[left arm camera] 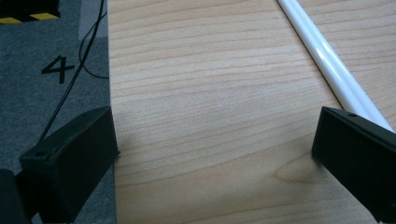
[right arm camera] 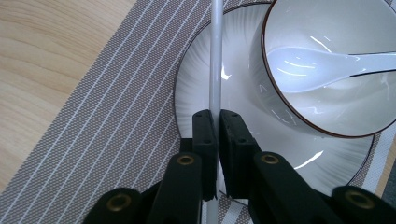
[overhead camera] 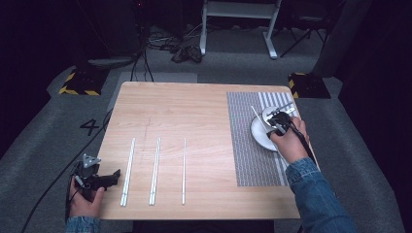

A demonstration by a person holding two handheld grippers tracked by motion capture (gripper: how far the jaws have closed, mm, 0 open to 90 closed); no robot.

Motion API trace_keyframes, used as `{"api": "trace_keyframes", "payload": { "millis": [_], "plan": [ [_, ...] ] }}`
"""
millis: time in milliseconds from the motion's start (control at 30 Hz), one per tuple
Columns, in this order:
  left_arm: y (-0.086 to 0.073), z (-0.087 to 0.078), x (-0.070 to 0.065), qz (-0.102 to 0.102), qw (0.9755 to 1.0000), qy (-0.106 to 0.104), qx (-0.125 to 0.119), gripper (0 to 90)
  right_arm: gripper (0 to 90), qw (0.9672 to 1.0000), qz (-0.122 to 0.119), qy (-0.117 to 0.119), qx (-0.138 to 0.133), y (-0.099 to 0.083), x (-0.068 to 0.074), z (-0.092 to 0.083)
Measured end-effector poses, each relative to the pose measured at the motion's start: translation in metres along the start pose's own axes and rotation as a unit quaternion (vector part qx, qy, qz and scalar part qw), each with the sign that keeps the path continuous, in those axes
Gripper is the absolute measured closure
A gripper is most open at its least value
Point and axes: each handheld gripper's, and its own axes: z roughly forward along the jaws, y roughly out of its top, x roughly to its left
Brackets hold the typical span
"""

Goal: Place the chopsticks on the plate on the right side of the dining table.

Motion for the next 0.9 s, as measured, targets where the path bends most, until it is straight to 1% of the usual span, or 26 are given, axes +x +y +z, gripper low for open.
{"api": "trace_keyframes", "payload": {
  "millis": [67,100,133,233,267,300,400,533,733,800,900],
  "plan": [
    [0.000,0.000,0.000,0.000,1.0000,0.000,0.000,0.1,85.6,1.0000,-0.001,0.000,0.001,0.001,-0.001,0.002],
    [0.000,0.000,0.000,0.000,1.0000,0.000,0.000,0.1,85.6,1.0000,-0.004,-0.001,0.003,0.002,-0.002,0.006],
    [0.000,0.000,0.000,0.000,1.0000,0.000,0.000,0.1,85.6,1.0000,-0.004,-0.001,0.003,0.002,-0.002,0.006],
    [0.000,0.000,0.000,0.000,1.0000,0.000,0.000,0.1,85.6,1.0000,-0.001,0.002,0.001,0.003,-0.003,0.013],
    [0.000,0.000,0.000,0.000,1.0000,0.000,0.000,0.1,85.6,1.0000,0.000,0.002,0.004,0.003,-0.004,0.018],
    [0.000,0.000,0.000,0.000,1.0000,0.000,0.000,0.1,85.6,1.0000,0.000,0.002,0.004,0.003,-0.004,0.018],
    [0.000,0.000,0.000,0.000,1.0000,0.000,0.000,0.2,85.6,0.9999,0.001,-0.003,0.010,0.003,-0.005,0.023],
    [0.000,0.000,0.000,0.000,1.0000,0.000,0.000,0.1,85.6,1.0000,0.002,-0.004,0.009,0.004,-0.008,0.026],
    [0.000,0.000,0.000,0.000,1.0000,0.000,0.000,0.1,85.6,0.9998,-0.005,-0.010,0.017,0.006,-0.008,0.037],
    [0.000,0.000,0.000,0.000,1.0000,0.000,0.000,0.1,85.6,0.9999,-0.002,-0.006,0.012,0.006,-0.009,0.039],
    [0.000,0.000,0.000,0.000,1.0000,0.000,0.000,0.1,85.5,0.9999,0.000,-0.002,0.011,0.005,-0.009,0.043]
  ]
}}
